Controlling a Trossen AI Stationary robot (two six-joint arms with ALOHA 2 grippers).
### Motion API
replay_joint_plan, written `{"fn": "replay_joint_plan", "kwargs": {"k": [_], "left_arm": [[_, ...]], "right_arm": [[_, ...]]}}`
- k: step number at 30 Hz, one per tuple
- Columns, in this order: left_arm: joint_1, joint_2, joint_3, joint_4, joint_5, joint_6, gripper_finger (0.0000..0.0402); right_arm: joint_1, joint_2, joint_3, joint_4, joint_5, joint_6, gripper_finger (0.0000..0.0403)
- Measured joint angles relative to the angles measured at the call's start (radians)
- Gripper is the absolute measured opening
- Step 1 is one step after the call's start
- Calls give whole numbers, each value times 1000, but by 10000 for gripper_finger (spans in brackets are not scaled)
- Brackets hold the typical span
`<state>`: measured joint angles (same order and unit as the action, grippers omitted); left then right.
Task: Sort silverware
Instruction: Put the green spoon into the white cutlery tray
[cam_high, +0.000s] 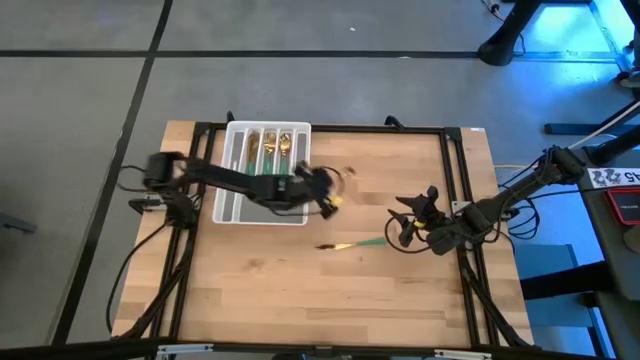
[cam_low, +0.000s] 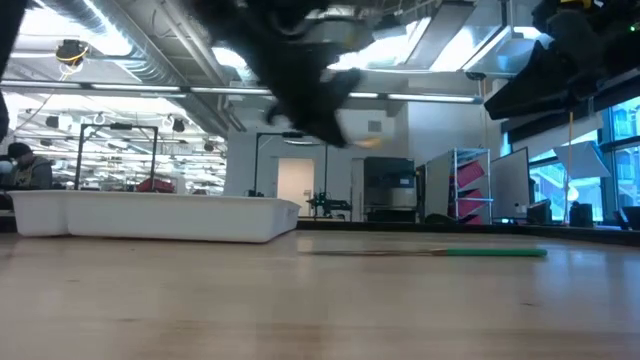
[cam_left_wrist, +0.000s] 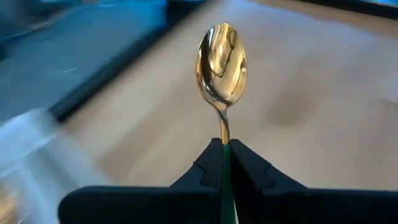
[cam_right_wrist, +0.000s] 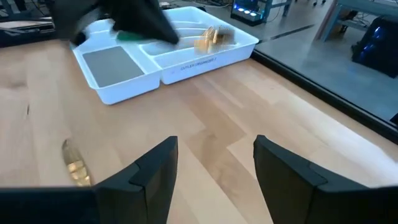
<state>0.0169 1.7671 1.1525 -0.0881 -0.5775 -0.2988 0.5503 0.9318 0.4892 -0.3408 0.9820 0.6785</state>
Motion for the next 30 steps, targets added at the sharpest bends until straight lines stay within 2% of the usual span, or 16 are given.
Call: {"fn": "replay_joint_plan", "kwargs": {"k": [3, 7, 9, 12, 14, 19, 23, 30], "left_arm": [[27, -135, -163, 28, -119, -109, 4], [95, -284, -359, 111, -209, -293, 4], [137, -302, -442, 155, -226, -379, 6], [189, -285, -528, 288, -226, -433, 6], [218, -257, -558, 376, -222, -434, 5], [304, -195, -567, 433, -161, -444, 11], [356, -143, -569, 413, -83, -460, 15], [393, -109, -566, 425, -40, -498, 27]], "right_arm": [[0, 0, 0, 0, -6, 0, 206], [0, 0, 0, 1, 10, 0, 206], [0, 0, 0, 2, 26, 0, 206], [0, 1, 0, 2, 55, 0, 206], [0, 2, 0, 2, 71, -6, 206], [0, 1, 0, 3, 104, -29, 206], [0, 1, 0, 2, 128, -32, 206], [-1, 1, 0, 3, 150, -32, 206]]}}
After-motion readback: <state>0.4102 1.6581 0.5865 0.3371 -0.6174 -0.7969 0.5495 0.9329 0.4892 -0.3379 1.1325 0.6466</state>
